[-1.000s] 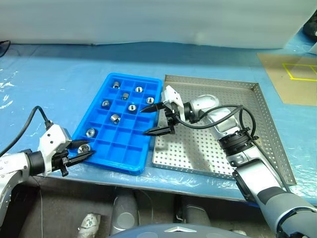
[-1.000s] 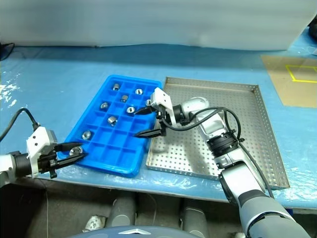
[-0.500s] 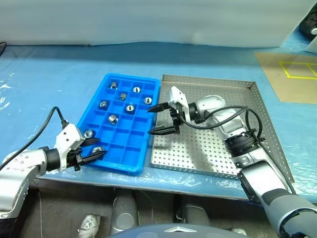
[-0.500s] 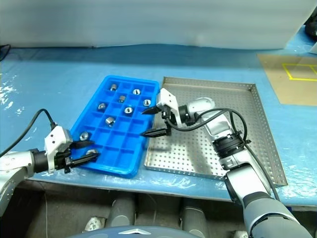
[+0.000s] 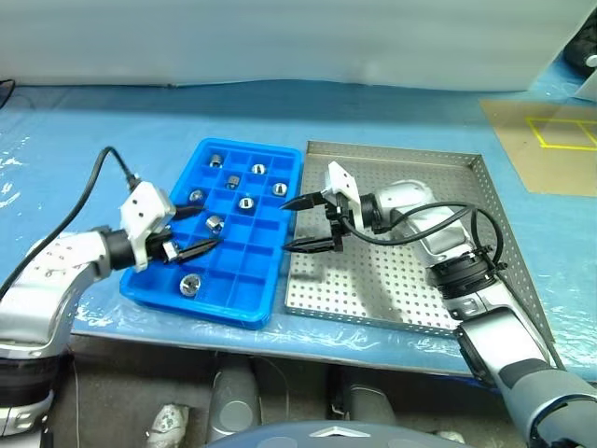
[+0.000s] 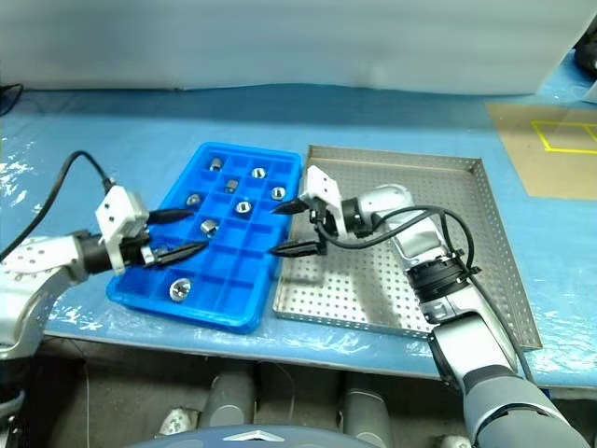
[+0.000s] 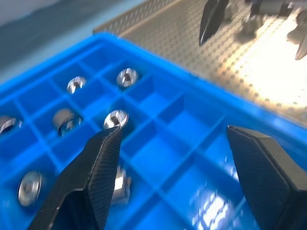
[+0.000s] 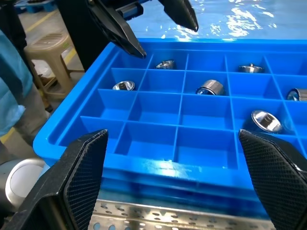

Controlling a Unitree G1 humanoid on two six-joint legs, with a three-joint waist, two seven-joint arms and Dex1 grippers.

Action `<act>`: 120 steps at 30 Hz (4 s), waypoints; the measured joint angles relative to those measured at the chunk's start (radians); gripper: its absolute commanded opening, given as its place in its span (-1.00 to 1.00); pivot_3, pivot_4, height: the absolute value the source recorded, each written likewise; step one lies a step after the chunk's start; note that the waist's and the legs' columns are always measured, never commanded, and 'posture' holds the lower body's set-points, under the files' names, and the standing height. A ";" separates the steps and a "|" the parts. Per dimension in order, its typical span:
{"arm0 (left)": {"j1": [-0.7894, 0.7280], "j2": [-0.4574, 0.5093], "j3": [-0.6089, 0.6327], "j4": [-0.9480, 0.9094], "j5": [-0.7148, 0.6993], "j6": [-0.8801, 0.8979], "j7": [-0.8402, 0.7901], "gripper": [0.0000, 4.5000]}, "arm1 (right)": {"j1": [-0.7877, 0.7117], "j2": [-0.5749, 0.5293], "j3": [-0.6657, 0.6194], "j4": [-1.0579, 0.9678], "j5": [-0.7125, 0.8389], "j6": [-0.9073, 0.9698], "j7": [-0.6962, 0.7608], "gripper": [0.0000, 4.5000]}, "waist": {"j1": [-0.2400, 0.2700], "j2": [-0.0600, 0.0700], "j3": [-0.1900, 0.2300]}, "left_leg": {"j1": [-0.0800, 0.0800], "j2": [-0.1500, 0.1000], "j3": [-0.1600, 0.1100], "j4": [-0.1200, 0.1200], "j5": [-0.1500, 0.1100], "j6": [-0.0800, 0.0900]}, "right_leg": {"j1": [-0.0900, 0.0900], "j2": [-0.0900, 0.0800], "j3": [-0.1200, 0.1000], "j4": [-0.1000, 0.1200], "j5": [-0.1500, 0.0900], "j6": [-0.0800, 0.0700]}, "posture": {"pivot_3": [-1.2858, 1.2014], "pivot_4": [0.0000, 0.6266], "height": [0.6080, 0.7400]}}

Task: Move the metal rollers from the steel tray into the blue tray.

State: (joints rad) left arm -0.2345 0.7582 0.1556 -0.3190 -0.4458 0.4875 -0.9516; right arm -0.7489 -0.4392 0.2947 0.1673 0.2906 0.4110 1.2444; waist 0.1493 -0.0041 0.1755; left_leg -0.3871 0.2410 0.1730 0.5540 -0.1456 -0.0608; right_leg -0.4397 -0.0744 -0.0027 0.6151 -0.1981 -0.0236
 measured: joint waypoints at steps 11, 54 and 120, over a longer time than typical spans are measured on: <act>-0.330 -0.157 -0.259 0.357 0.075 -0.124 -0.158 0.62 | 0.168 -0.118 -0.144 -0.191 0.002 0.105 -0.167 1.00 | -0.042 0.000 0.000 | 0.001 -0.001 0.000 0.010 0.000 0.000 | 0.001 0.000 0.005 0.007 0.000 0.001 | -0.11 -0.52 1.00; -0.448 -0.329 -0.360 0.548 0.160 -0.280 -0.246 0.65 | 0.271 -0.008 -0.214 0.097 -0.176 -0.046 -0.591 0.56 | -0.134 0.000 0.000 | 0.001 -0.001 0.002 0.009 -0.002 0.003 | 0.001 0.001 0.005 0.003 0.000 0.001 | -0.14 -0.52 1.00; 0.238 0.067 0.252 -0.126 -0.053 0.048 0.052 0.65 | -0.160 0.484 -0.037 0.514 -0.170 -0.280 -0.248 -0.25 | 0.002 0.000 0.001 | -0.007 0.002 -0.008 -0.009 0.003 -0.005 | -0.004 0.001 -0.010 -0.003 -0.004 -0.005 | 0.29 -0.52 1.00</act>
State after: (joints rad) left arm 0.0036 0.8255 0.4081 -0.4454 -0.4989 0.5358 -0.8996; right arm -0.9084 0.0447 0.2581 0.6813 0.1211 0.1308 0.9963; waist 0.1511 -0.0038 0.1767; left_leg -0.3938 0.2430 0.1647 0.5454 -0.1430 -0.0654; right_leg -0.4433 -0.0735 -0.0127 0.6121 -0.2019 -0.0286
